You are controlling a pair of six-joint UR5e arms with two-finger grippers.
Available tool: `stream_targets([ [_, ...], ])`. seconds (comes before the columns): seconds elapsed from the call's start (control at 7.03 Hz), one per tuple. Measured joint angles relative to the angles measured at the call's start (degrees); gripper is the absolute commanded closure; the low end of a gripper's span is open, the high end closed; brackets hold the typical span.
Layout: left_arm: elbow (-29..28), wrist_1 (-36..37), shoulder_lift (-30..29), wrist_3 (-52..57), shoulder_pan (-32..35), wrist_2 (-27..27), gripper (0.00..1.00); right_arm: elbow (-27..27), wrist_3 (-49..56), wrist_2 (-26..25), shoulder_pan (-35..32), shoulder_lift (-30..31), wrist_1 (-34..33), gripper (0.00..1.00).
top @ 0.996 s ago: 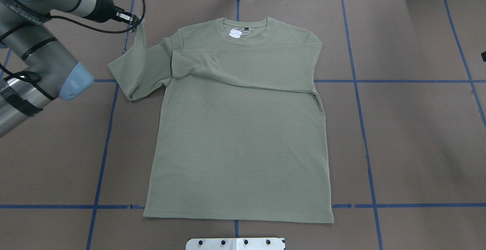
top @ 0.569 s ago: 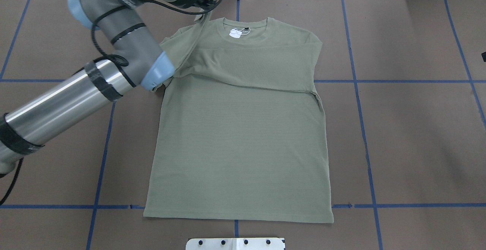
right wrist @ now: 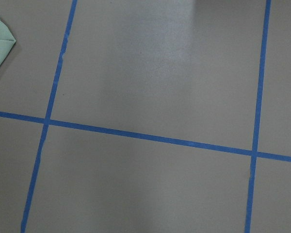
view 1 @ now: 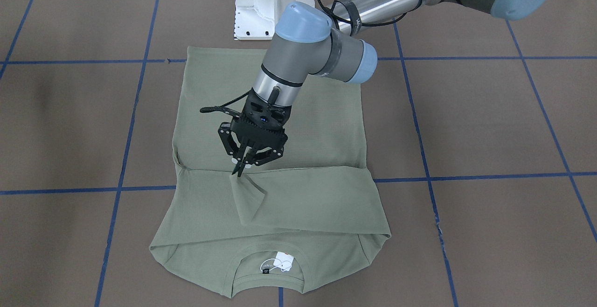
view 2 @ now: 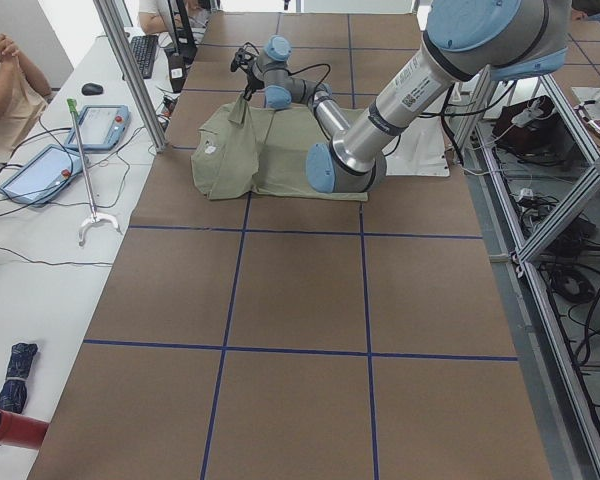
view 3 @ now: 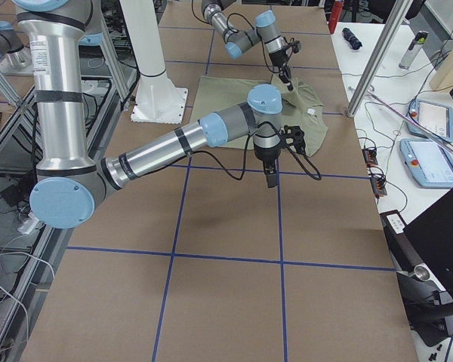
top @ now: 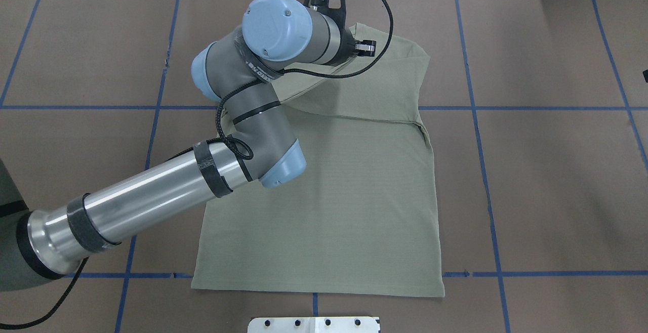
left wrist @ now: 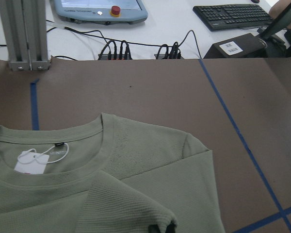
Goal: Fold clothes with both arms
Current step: 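Lift the sleeve with the left gripper and fold it across the shirt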
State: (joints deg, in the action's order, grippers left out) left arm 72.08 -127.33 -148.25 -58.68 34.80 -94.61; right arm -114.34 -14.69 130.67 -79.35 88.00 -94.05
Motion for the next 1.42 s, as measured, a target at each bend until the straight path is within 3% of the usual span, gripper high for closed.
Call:
stream_targets([
  [0.28,-2.18,-5.13,-1.29,1.16,-5.41,4.89,1.00,-0.03,-0.14,-0.03,-0.04,-0.01,0.01,0.00],
  [0.43,-4.54,-8.08,-1.54,1.65,-7.21,6.57,0.27,-0.03,-0.16,-0.05,-0.07,-0.05,0.01,0.00],
  [0.57,-6.02,-9.66,-1.61,2.47,-7.99,7.25,0.00,-0.02,-0.19,-0.06,-0.09,-0.08,0.01,0.00],
  [1.0,-6.12,-11.24,-0.87,3.48,-8.06,7.18,0.00,0.03,-0.43,0.08,-0.06,-0.73,-0.03,0.00],
  [1.14,-4.22,-6.38,-0.69,5.67,-6.44,4.73,0.00,0.04,-0.56,0.32,0.14,-1.43,0.89,0.00],
  [1.42,3.46,6.99,3.28,12.96,0.30,-5.88,0.00,1.56,-1.18,0.42,3.26,-4.15,8.76,0.00],
])
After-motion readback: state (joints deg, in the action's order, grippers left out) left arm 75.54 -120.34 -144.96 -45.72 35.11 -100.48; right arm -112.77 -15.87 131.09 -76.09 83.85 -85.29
